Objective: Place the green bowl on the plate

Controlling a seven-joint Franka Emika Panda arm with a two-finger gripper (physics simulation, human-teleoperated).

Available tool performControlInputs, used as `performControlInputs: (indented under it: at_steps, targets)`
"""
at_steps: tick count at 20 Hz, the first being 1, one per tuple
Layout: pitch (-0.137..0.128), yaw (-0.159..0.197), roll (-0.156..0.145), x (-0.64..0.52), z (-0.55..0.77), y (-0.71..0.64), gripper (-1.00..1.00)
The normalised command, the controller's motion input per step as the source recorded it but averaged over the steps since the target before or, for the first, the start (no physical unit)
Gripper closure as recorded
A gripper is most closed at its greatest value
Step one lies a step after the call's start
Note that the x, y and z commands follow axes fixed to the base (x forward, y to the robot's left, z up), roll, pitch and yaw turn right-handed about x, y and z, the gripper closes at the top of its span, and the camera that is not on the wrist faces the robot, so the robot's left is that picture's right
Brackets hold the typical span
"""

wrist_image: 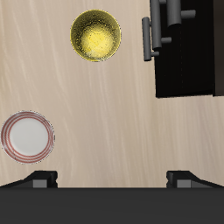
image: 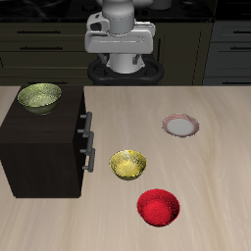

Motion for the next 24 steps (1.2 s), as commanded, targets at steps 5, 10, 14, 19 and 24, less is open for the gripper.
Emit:
performControlInputs:
  at_steps: [5, 10, 14, 19, 24]
  targets:
    - [-0.039, 0.015, 0.019, 0.21, 0.16, -0.21, -1.0]
    - [-0.005, -0.002, -0.019, 0.23, 0.14, -0.3, -1.0]
    - [-0.017, -0.002, -0.032, 0.2, 0.14, -0.27, -1.0]
    - [-0.038, 0.01, -0.016, 0.29, 0.17, -0.25, -1.0]
    - [-0.007, -0.012, 0.013, 0.2, 0.04, -0.14, -1.0]
